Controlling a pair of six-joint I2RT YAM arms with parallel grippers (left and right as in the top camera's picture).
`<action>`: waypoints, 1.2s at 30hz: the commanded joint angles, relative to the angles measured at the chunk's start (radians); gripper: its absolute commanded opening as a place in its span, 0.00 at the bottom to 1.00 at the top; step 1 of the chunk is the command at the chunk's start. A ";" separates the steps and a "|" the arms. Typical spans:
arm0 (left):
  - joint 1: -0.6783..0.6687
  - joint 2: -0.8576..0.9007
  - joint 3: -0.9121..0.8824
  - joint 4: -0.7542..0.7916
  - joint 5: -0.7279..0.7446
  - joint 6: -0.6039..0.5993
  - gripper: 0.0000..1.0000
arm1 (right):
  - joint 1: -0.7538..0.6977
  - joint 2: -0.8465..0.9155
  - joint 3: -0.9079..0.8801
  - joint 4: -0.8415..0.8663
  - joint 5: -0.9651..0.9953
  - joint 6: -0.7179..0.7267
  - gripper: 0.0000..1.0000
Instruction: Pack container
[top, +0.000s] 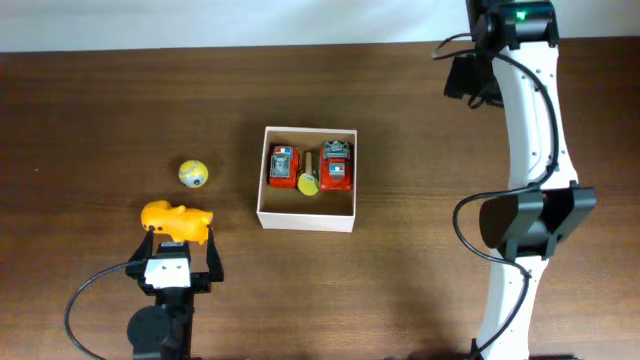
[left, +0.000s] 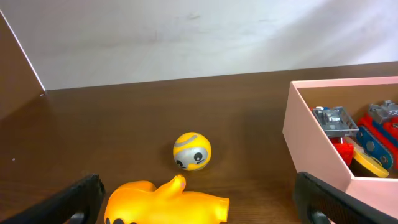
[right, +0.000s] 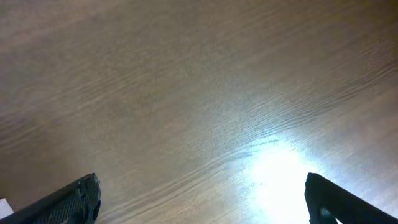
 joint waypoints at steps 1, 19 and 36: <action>0.006 -0.006 -0.004 0.001 -0.007 0.017 0.99 | -0.003 0.002 -0.008 0.002 -0.006 -0.006 0.99; 0.006 0.005 0.032 0.138 0.098 -0.040 0.99 | -0.003 0.002 -0.008 0.001 -0.006 -0.006 0.99; 0.006 0.946 0.976 -0.570 -0.003 -0.068 0.99 | -0.003 0.002 -0.008 0.001 -0.006 -0.006 0.99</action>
